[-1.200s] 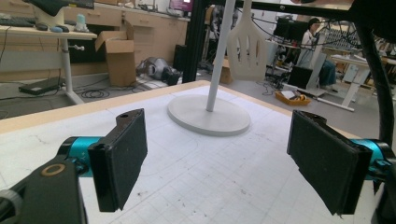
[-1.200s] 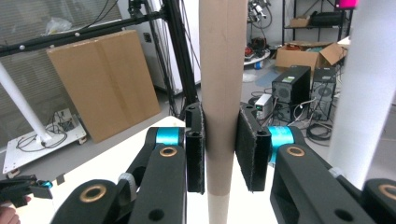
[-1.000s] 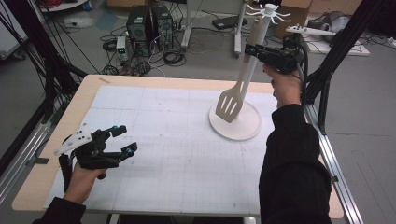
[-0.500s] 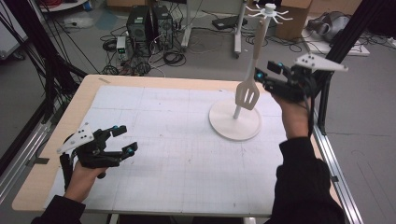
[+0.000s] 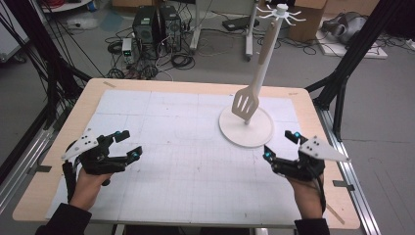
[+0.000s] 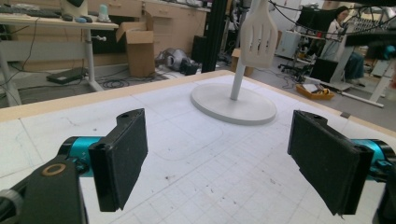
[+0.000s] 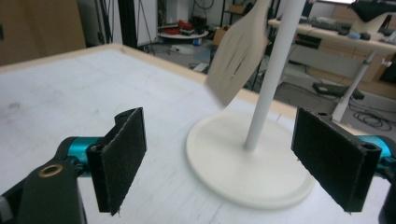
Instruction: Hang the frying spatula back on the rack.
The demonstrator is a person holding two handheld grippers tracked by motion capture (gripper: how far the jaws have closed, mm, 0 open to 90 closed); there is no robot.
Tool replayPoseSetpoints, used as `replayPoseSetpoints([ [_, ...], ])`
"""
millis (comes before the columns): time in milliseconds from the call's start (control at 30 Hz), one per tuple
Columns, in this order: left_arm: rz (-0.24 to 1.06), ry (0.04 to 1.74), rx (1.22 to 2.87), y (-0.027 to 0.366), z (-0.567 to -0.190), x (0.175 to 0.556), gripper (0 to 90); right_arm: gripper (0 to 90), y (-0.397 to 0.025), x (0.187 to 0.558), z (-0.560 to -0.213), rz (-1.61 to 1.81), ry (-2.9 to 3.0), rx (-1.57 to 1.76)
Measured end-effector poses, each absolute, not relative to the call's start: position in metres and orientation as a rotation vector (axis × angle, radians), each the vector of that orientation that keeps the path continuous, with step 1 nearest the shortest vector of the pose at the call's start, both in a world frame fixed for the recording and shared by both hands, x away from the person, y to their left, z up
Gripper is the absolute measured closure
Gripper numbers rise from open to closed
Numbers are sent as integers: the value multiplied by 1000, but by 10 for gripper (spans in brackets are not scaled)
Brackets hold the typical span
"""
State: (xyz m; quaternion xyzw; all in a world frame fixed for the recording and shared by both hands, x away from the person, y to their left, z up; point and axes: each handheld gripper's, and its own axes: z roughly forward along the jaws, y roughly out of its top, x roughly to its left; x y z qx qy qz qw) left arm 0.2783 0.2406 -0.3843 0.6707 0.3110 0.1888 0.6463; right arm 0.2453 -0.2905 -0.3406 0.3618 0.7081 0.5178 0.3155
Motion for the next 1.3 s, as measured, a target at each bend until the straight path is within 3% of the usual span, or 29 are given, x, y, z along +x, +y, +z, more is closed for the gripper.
replayPoseSetpoints([
  [233, 431, 728, 1514, 245, -391, 275, 210, 170, -294, 225, -374, 1410, 1844, 1009],
  [1300, 418, 715, 1515, 244, -400, 261, 219, 172, -297, 214, -384, 1371, 1843, 1051],
])
